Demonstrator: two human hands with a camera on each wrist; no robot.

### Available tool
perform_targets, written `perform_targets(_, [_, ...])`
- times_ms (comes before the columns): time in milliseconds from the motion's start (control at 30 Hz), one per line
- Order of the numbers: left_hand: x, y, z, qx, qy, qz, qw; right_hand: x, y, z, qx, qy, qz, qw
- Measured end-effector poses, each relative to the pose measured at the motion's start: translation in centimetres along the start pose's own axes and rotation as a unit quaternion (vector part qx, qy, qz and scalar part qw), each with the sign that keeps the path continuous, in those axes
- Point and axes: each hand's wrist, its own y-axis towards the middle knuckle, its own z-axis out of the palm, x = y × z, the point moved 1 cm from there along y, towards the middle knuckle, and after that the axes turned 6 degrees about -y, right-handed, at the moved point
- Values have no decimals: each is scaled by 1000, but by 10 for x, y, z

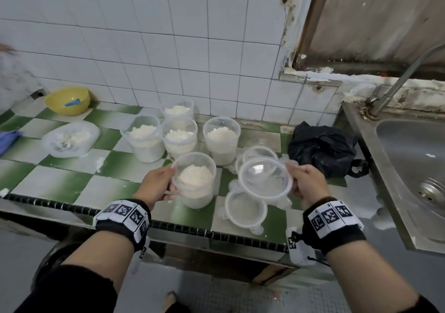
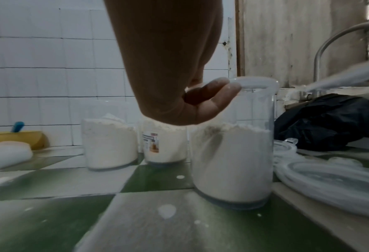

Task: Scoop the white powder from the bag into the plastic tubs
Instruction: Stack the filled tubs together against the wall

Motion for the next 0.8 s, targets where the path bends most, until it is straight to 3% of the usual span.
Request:
perform_targets(167, [-2,-6,-25,-2,-19,-24,1000,24,-17,73,74,56,24,995])
perform_targets(267, [-16,-10,-38,-38,-9,3,999,34,-30,105,106,88,29,990])
perform_targets(433, [-56,-17,-46,92,-29,-10,995,50,-45,138,137,125,20,983])
perform_targets(700, [-86,7,-68,111,-161,-95,976,73,-57,163,165,171,-40,970])
perform_targets(800, [-90,17,-76,147,-180,-85,969,78,-59,165,170,201,-48,963])
